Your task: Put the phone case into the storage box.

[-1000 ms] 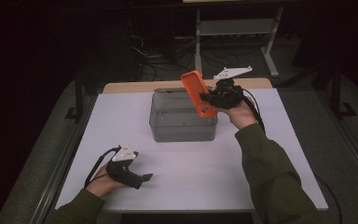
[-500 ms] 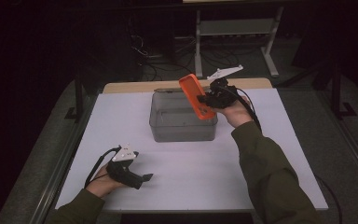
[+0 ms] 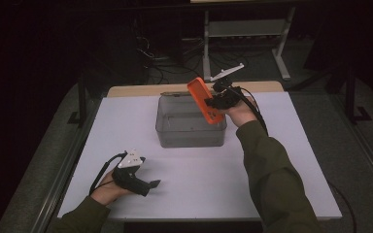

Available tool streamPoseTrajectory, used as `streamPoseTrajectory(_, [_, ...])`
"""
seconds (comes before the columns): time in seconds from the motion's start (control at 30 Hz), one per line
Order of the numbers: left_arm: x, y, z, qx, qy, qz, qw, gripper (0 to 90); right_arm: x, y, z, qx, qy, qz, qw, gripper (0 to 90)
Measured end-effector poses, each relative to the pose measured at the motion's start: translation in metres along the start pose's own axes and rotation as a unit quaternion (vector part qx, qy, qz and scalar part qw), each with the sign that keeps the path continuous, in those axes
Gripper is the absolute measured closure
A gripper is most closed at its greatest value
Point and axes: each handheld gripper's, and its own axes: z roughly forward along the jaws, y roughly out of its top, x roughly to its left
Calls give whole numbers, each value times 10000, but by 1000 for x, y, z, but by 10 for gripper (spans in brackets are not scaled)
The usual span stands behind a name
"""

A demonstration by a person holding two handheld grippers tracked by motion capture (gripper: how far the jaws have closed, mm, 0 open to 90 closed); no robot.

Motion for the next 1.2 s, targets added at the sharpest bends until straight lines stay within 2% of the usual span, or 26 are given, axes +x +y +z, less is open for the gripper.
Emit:
streamPoseTrajectory(0.17, [3, 0, -1, -56, 14, -52, 10000, 0, 0, 5, 5, 177, -90, 50, 9998, 789])
streamPoseTrajectory(0.43, [4, 0, -1, -88, 55, -78, 9999, 0, -3, 5, 10, 416, -122, 269, 9987, 789])
streamPoseTrajectory(0.7, [2, 0, 0, -79, 77, -60, 9999, 0, -2, 4, 18, 677, -134, 274, 9972, 789])
streamPoseTrajectory(1.07, [3, -2, -2, -88, 88, -110, 9999, 0, -6, 2, 35, 1072, -131, 383, 9934, 789])
streamPoseTrajectory(1.2, [4, -3, -3, -98, 99, -137, 9998, 0, -7, 1, 41, 1217, -140, 496, 9912, 789])
